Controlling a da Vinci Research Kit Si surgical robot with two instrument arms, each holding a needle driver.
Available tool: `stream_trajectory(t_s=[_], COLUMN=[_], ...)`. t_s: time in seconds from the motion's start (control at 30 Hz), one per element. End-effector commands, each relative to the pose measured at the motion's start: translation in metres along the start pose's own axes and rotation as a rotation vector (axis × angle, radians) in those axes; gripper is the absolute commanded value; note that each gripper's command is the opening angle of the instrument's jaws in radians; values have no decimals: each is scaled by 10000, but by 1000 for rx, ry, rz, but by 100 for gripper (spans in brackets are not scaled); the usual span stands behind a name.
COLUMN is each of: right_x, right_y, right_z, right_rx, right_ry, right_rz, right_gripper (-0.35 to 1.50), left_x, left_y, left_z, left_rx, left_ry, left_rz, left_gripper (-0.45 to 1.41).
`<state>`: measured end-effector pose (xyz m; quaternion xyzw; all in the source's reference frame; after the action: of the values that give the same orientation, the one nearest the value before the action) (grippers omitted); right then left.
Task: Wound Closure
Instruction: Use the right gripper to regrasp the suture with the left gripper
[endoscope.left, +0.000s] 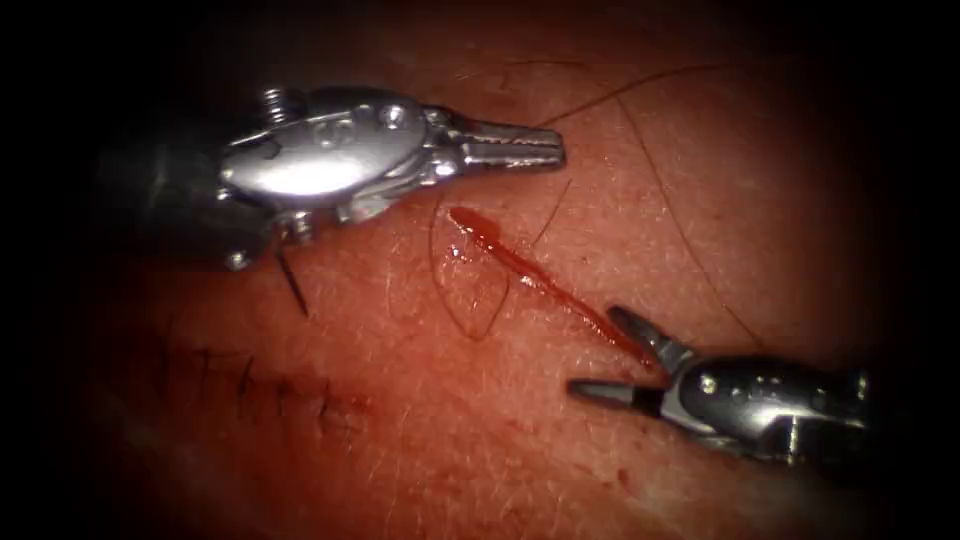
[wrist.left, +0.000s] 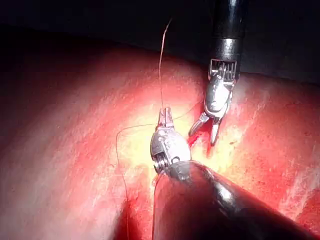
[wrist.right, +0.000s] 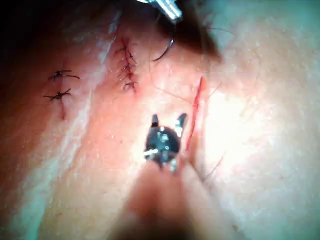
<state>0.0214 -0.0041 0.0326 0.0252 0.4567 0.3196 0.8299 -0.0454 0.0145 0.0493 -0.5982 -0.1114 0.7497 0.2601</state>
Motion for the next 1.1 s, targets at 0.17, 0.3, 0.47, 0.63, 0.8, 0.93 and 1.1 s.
stream_trajectory(t_s=[0.17, 0.3, 0.47, 0.63, 0.8, 0.93, 1.1], right_x=[-3, 4, 33, 68, 88, 88, 90], right_y=[-4, -10, -27, -41, -51, -54, -53], right_z=[6, 7, 15, 28, 42, 44, 44], right_rx=[1, 22, 77, 138, 175, 193, 192], right_ry=[9, 35, 49, 70, 82, 88, 98], right_rz=[2, 31, 94, 159, 185, 190, 198], right_gripper=[106, 111, 106, 106, 106, 104, 104], left_x=[-19, -25, -26, -31, -36, -37, -47], left_y=[3, 2, 5, 10, 13, 14, 15], left_z=[1, 2, 6, 8, 8, 8, 12], left_rx=[3, 9, 13, 5, -8, -16, -29], left_ry=[-4, -6, -5, 1, 6, 9, 14], left_rz=[16, 14, 16, 21, 26, 28, 37], left_gripper=[-45, -45, -45, -45, -45, -45, -45])
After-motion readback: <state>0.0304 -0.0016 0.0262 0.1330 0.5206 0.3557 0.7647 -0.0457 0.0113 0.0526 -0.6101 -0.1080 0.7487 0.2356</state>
